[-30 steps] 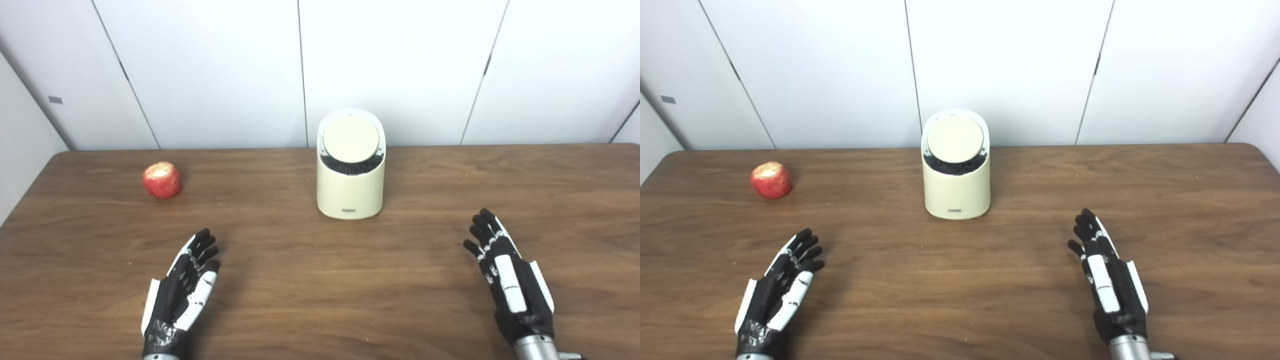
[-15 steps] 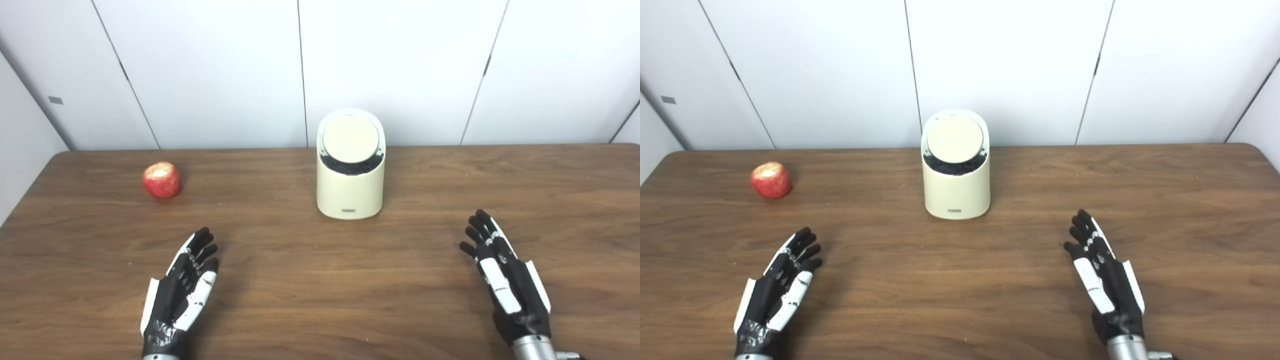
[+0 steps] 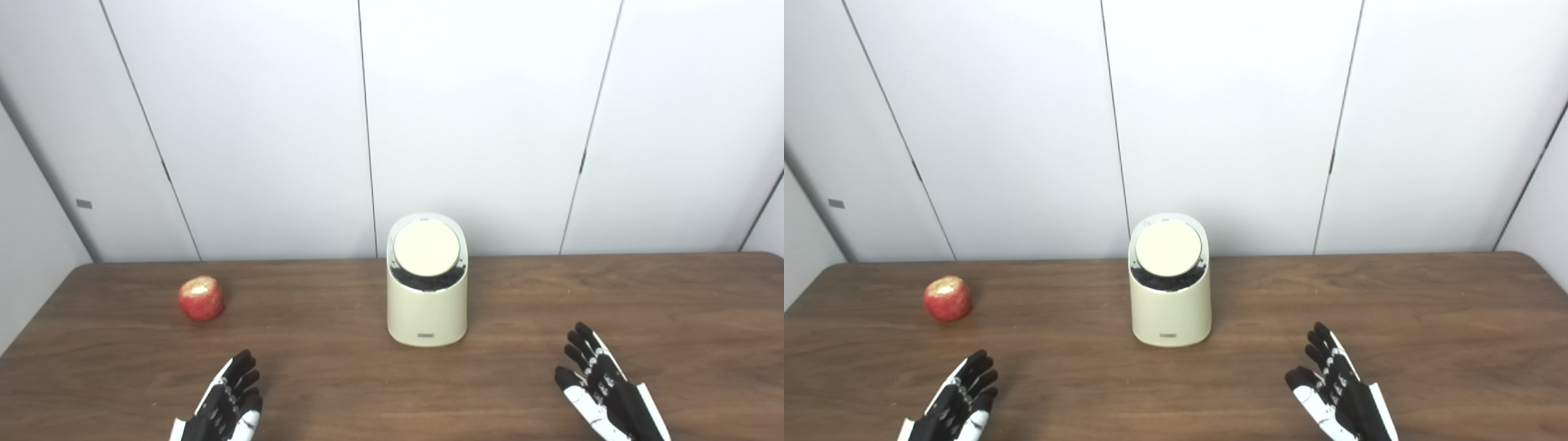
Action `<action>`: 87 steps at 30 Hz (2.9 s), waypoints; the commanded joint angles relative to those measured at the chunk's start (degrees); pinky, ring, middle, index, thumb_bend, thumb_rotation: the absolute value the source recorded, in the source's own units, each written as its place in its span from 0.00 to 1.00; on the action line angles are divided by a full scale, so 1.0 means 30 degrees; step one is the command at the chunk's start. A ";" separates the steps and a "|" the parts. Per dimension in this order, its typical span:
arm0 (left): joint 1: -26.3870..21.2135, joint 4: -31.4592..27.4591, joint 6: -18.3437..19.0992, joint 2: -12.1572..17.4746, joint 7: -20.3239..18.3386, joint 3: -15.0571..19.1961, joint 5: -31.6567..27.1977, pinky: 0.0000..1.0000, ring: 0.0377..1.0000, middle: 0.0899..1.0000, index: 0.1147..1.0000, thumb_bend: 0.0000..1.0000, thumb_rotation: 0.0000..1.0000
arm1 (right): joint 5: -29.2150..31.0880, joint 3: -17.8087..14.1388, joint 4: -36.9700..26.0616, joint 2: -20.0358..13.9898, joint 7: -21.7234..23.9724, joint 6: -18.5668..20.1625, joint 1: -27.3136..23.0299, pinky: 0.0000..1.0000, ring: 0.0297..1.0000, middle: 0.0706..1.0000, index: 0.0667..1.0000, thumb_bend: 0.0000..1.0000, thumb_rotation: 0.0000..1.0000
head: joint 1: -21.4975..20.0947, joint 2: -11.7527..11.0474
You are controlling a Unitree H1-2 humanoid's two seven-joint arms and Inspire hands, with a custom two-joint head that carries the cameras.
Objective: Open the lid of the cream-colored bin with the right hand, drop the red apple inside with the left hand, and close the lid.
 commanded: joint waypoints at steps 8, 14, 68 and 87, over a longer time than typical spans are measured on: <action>0.0301 0.2307 -0.0922 -0.0782 -0.0124 -0.0213 -0.0175 0.86 0.88 0.90 0.93 0.32 0.39 | -0.2852 0.0819 0.0576 -0.0326 -0.0699 -0.0047 -0.3855 0.87 0.91 0.92 0.93 0.78 0.43 | -0.0210 -0.0067; 0.0402 0.2059 -0.0706 -0.0873 -0.0002 -0.0269 0.0116 0.86 0.89 0.90 0.93 0.31 0.39 | -0.4281 0.1032 0.1883 -0.0507 -0.1216 0.0161 -0.6057 0.84 0.91 0.92 0.92 0.84 0.44 | -0.0279 0.0038; 0.0872 0.0668 0.0453 -0.1537 -0.0084 -0.0601 -0.0021 0.89 0.90 0.91 0.94 0.30 0.44 | -0.9923 0.4898 0.7480 -0.0982 -0.2115 0.0612 -1.4176 0.85 0.90 0.90 0.89 0.86 0.23 | -0.0079 0.0941; 0.1132 0.0042 0.0839 -0.1580 -0.0093 -0.0572 -0.0543 0.90 0.91 0.91 0.93 0.31 0.47 | -1.0336 0.4766 0.7709 -0.1033 -0.2653 -0.0034 -1.4022 0.82 0.88 0.88 0.87 0.80 0.19 | -0.0207 0.1163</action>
